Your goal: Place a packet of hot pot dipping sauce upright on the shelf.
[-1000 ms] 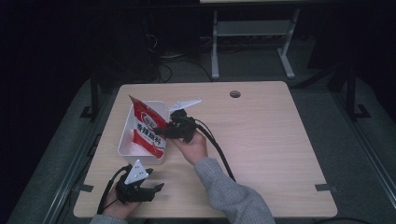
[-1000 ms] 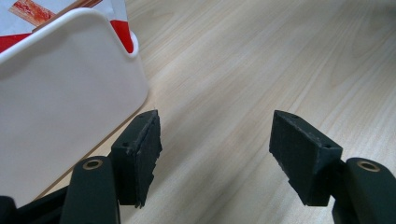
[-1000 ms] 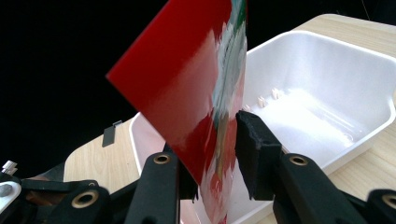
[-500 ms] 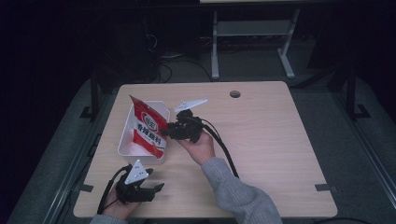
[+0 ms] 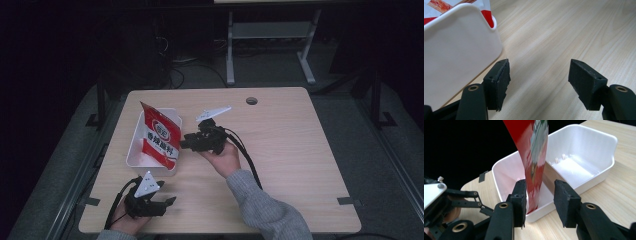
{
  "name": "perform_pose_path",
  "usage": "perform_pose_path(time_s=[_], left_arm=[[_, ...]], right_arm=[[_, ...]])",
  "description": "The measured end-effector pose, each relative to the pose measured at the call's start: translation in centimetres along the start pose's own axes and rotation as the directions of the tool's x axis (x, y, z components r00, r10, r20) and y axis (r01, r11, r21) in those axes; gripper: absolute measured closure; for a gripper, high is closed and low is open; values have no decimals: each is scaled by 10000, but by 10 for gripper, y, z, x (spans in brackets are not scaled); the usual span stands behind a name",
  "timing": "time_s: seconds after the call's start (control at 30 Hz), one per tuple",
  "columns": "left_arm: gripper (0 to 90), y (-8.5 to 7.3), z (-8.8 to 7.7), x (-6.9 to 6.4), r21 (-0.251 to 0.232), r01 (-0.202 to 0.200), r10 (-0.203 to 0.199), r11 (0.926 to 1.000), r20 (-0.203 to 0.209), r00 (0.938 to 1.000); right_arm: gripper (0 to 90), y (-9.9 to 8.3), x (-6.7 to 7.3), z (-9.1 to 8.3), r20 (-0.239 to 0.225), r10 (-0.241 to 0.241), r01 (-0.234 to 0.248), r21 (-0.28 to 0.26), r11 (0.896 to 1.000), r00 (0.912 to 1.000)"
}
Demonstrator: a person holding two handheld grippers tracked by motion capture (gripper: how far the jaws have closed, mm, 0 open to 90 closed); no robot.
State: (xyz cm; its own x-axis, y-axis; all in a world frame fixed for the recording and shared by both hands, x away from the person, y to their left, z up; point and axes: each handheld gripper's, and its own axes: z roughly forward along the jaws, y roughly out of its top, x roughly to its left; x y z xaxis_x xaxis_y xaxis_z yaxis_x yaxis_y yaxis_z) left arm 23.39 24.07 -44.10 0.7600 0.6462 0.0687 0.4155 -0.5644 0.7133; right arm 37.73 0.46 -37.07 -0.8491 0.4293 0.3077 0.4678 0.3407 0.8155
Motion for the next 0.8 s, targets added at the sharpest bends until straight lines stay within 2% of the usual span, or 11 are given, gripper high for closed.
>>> perform_pose_path(time_s=[0.43,0.8], left_arm=[[329,0,2,0,63,-19,19,10000,26,10000],[329,0,3,-1,46,-57,57,10000,84,9999]], right_arm=[[589,-24,-14,-26,316,233,-241,268,9993,9992],[573,-40,-19,-48,443,333,-349,352,9988,9985]])
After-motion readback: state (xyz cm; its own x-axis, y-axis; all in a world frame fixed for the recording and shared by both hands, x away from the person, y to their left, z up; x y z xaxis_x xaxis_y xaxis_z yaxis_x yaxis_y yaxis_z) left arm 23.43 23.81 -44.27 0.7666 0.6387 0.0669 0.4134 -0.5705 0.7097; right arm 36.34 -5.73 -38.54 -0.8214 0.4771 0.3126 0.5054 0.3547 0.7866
